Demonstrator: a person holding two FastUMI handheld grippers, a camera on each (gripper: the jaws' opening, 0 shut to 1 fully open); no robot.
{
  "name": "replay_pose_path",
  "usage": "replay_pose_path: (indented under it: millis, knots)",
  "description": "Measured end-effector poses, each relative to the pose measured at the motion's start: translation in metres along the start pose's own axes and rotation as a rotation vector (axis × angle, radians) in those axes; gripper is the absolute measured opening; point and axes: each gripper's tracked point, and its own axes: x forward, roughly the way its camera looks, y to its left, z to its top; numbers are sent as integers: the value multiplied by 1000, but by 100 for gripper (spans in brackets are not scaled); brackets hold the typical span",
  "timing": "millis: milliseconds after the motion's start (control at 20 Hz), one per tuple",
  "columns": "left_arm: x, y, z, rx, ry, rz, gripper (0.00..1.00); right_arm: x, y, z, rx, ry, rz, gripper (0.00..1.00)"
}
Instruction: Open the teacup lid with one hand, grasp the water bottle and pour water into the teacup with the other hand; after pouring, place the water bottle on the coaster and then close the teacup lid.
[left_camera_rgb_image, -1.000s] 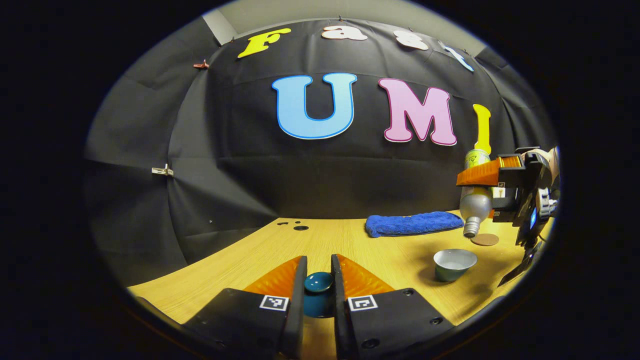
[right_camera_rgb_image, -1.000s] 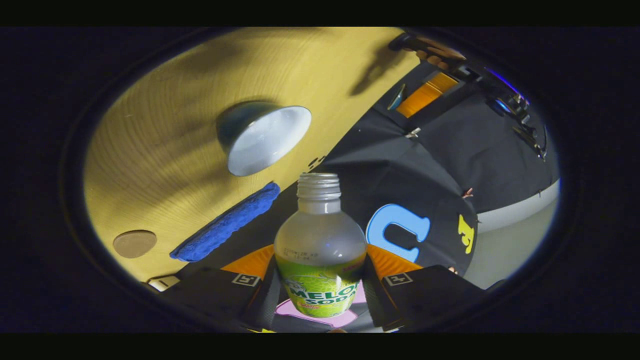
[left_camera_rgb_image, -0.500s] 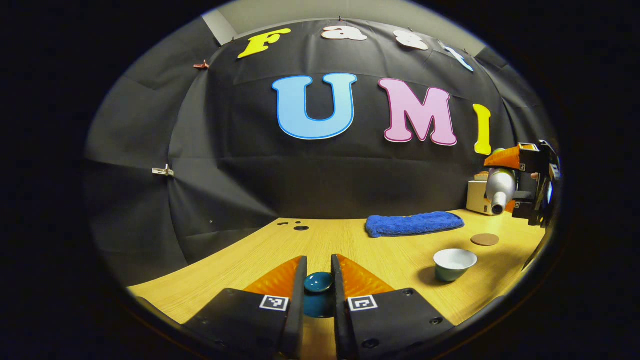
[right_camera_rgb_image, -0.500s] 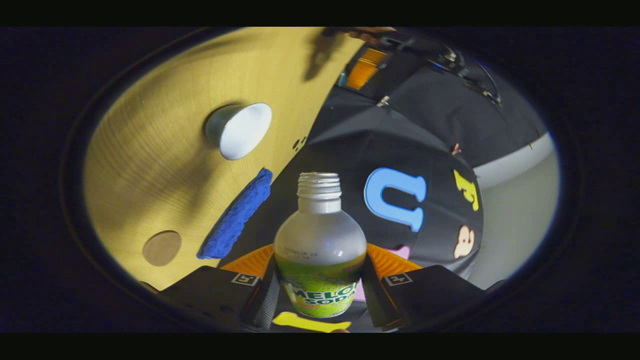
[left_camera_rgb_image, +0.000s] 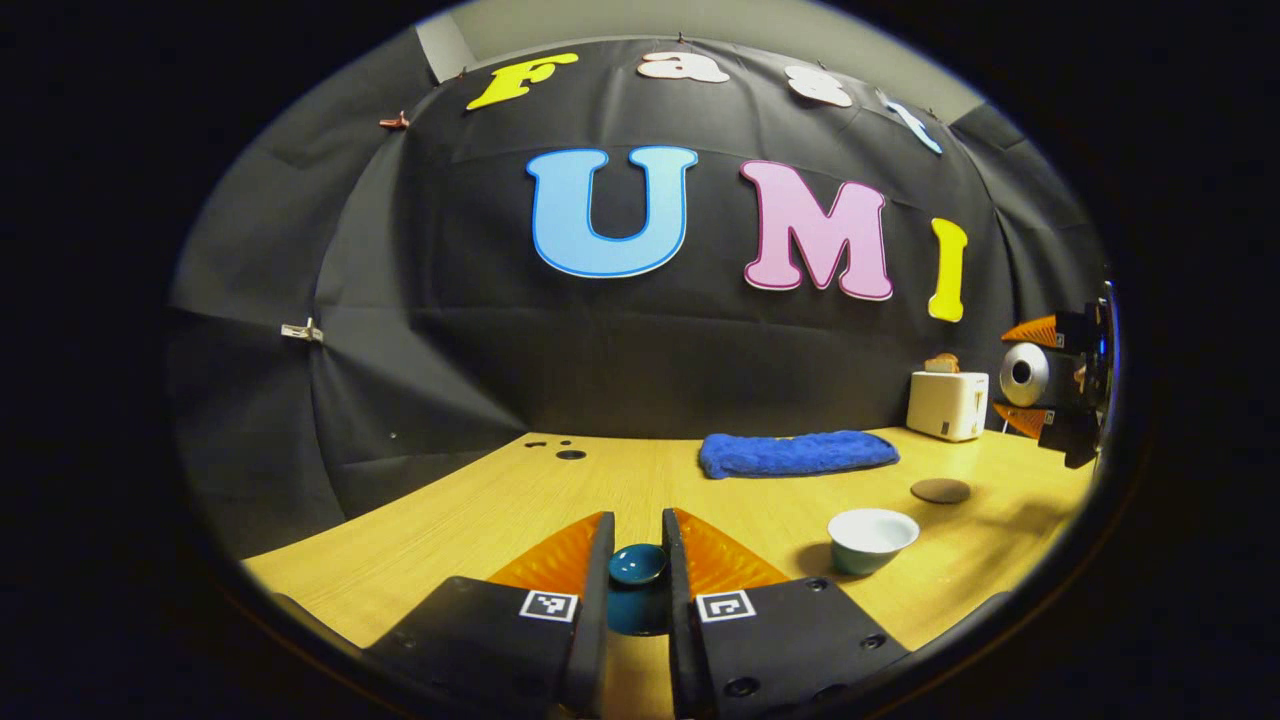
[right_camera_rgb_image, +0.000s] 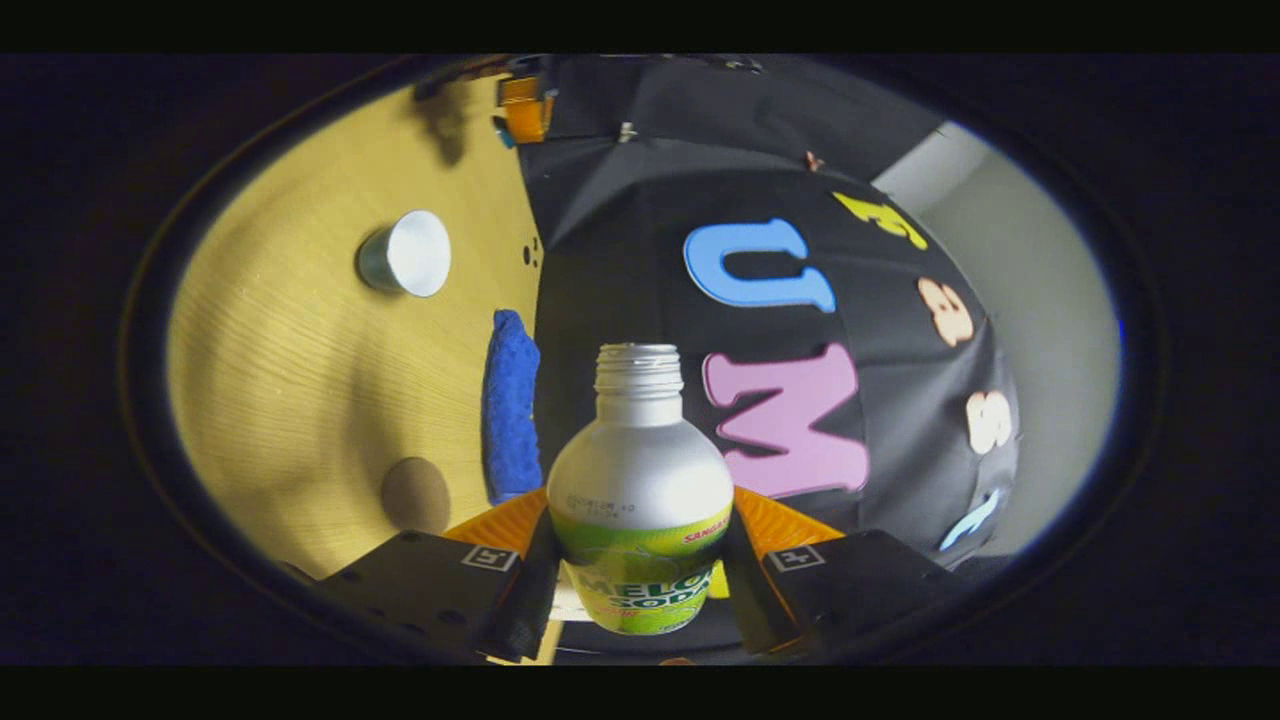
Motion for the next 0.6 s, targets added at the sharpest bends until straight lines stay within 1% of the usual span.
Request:
replay_pose_path:
  millis: [50,100,150,250,350,400,450,500,600]
  knots:
    - [-1,-6,7,8,-10,-4,29,-4,2,-7,81,24,10,75]
    - [-2,-12,12,20,-19,-7,29,-3,-2,-11,159,44,18,72]
    - [-3,-18,18,35,-25,-11,29,-1,-3,-11,244,60,24,75]
    - [-9,-29,27,66,-36,-19,29,-5,-4,-7,431,64,37,75]
    - [-13,-37,33,90,-43,-22,29,-9,-9,0,602,43,26,75]
    - [-16,-40,34,86,-44,-22,26,-12,-6,2,683,32,34,75]
    - [-18,-46,37,75,-47,-31,26,-13,-4,4,756,24,40,75]
    - [-21,-54,38,66,-46,-43,29,-11,-1,6,815,12,49,75]
    - [-26,-62,41,71,-46,-56,29,-6,2,11,884,-24,51,75]
